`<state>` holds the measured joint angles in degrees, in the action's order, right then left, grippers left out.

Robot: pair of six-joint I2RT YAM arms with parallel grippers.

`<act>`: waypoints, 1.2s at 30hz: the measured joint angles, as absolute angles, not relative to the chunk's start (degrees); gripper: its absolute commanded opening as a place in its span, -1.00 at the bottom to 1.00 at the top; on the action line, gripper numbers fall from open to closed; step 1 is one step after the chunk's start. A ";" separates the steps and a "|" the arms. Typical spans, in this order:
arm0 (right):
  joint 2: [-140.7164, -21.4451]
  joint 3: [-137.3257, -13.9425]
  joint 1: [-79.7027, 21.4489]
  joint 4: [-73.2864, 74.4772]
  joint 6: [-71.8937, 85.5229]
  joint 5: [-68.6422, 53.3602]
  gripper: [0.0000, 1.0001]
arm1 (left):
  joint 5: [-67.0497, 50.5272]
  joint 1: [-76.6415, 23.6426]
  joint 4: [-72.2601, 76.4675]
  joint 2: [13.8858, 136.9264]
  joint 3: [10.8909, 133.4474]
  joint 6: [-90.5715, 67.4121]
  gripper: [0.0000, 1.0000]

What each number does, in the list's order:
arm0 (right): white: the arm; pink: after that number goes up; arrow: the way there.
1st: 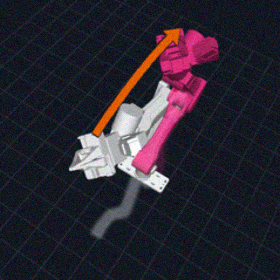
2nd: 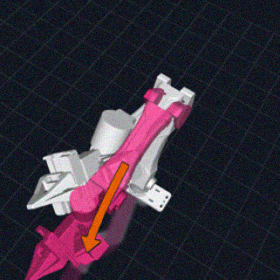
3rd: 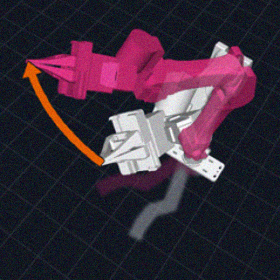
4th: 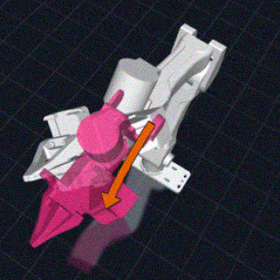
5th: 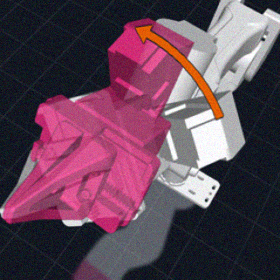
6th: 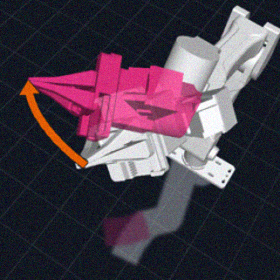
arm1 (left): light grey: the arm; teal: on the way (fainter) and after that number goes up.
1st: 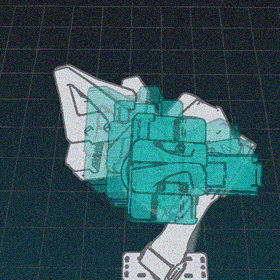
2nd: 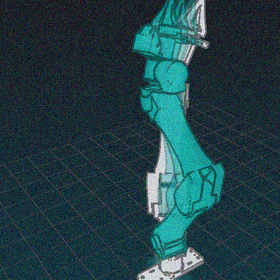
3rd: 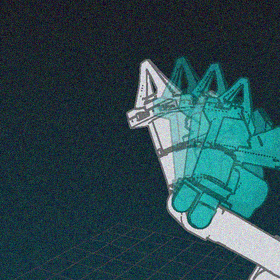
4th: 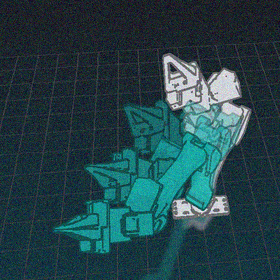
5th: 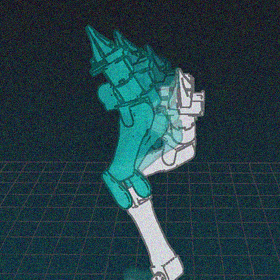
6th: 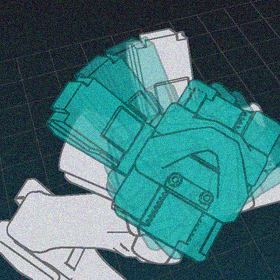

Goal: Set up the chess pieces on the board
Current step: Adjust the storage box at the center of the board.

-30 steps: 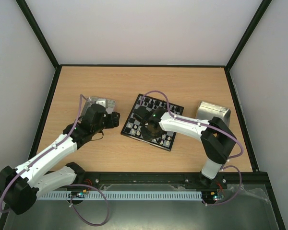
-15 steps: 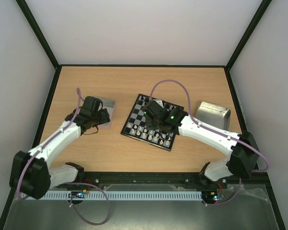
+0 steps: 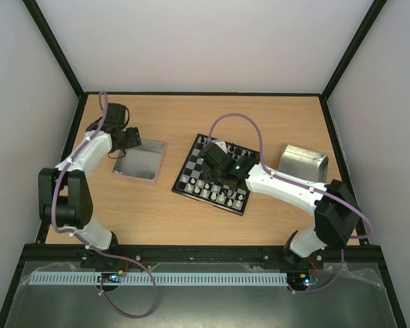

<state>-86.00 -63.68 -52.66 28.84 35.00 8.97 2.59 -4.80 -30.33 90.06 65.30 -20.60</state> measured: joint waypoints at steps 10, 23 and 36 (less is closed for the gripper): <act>-87.18 -63.68 -50.52 27.16 32.53 7.01 -0.10 | 10.44 -1.87 -35.55 106.17 72.47 -14.33 -0.12; -89.21 -64.23 -47.24 26.70 32.08 4.54 -0.11 | 8.95 0.80 -38.06 103.57 68.20 -19.75 -0.88; -90.50 -64.42 -47.20 26.70 32.16 2.17 -0.11 | 5.87 2.20 -36.27 89.76 52.84 -30.28 -0.27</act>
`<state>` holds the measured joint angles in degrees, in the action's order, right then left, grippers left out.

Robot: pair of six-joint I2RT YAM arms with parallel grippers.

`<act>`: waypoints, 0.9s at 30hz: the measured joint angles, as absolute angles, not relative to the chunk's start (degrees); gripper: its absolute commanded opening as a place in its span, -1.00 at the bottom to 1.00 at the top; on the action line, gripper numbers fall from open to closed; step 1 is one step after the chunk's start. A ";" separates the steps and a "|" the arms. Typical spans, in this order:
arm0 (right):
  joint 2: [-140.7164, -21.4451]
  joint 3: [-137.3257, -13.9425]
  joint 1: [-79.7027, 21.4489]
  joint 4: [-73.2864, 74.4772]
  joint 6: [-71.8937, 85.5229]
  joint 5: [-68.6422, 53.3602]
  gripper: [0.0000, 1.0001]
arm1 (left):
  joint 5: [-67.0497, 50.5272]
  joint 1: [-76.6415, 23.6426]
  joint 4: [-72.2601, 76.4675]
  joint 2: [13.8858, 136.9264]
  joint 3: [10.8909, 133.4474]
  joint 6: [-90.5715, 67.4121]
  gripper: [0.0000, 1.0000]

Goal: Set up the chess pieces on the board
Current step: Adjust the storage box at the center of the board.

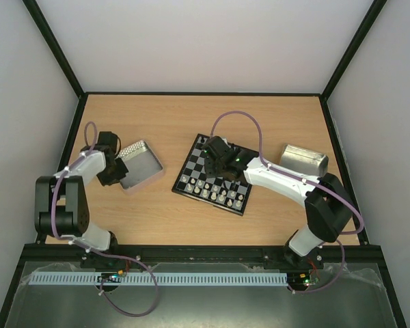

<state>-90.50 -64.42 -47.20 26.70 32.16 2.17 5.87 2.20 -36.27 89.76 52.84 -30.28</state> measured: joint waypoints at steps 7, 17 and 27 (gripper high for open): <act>-90.32 -64.31 -47.20 26.57 32.58 1.72 -0.11 | 4.95 2.28 -35.66 85.58 50.30 -32.99 0.44; -90.00 -63.90 -47.20 26.33 32.80 0.75 -0.11 | 2.74 1.89 -33.87 96.38 70.39 -14.09 0.55; -89.97 -63.90 -47.20 26.24 33.91 0.14 -0.11 | -1.98 1.50 -35.11 108.73 76.25 -3.11 0.16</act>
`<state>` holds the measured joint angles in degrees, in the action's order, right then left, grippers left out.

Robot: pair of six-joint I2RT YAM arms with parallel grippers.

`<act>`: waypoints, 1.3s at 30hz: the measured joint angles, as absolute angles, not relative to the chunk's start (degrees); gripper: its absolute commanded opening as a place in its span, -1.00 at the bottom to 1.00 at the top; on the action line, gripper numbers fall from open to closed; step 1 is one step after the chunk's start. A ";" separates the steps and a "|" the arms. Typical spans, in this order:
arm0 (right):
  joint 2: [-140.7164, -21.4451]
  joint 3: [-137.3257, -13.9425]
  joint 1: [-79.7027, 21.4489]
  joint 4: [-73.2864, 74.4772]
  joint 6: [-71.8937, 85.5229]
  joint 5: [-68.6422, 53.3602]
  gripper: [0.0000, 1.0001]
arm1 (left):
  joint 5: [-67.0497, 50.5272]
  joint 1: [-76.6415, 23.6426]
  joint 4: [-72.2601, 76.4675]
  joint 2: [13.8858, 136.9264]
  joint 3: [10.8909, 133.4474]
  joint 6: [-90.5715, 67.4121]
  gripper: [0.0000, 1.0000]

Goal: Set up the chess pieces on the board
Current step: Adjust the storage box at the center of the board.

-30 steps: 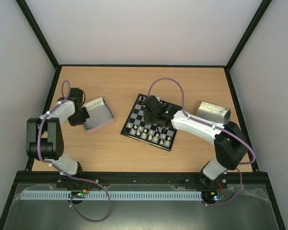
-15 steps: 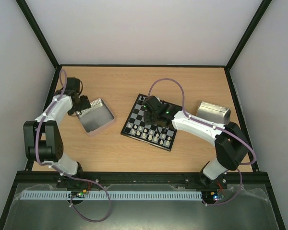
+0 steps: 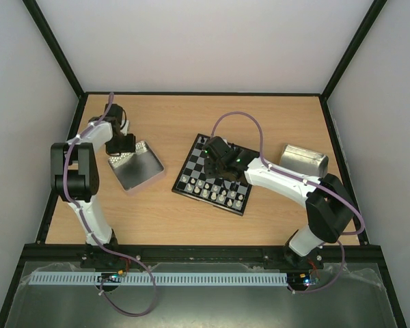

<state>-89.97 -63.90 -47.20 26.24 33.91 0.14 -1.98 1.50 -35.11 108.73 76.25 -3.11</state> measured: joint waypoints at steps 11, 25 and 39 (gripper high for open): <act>-89.97 -63.90 -47.18 26.24 34.50 -0.40 -0.11 | 0.19 1.52 -36.99 109.56 77.56 -3.81 -0.36; -89.97 -63.90 -47.18 26.20 34.41 -1.69 -0.12 | 4.10 1.52 -37.74 100.22 65.93 -10.17 -0.86; -89.14 -63.88 -47.16 25.30 33.89 -1.65 -0.12 | 4.40 1.67 -38.68 92.47 59.81 -16.29 -0.24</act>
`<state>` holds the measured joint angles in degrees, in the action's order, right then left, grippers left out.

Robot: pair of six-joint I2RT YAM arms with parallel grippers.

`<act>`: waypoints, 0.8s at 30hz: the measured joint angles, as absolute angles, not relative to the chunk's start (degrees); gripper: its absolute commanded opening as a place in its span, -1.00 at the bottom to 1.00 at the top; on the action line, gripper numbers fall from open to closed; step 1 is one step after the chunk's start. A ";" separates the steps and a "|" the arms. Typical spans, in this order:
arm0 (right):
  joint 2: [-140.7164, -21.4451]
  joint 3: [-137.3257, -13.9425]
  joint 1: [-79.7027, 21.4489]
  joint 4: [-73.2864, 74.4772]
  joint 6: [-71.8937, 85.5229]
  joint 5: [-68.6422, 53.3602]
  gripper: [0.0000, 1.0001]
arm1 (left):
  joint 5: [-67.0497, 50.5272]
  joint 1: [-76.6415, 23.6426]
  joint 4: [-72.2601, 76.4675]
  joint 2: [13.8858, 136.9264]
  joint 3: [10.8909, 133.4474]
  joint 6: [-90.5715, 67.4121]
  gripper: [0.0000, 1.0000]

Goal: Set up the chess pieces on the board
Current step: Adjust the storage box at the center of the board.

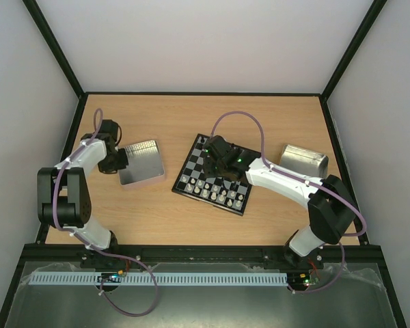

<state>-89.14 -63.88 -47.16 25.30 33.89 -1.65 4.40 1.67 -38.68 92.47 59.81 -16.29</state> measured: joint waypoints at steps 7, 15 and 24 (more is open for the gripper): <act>-89.14 -63.88 -47.13 24.99 33.89 -1.61 -0.11 | 5.13 1.17 -39.03 93.19 62.81 -13.47 0.32; -89.14 -63.79 -47.13 24.80 33.89 -1.63 -0.11 | 5.52 -4.01 -36.23 99.31 75.90 -2.20 0.37; -89.03 -63.02 -47.09 24.29 34.02 -1.50 -0.11 | -0.93 -5.06 -35.05 107.22 77.69 7.40 0.36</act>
<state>-89.03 -63.02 -47.09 24.29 34.02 -1.50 -0.93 -5.06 -35.05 107.22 77.69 7.40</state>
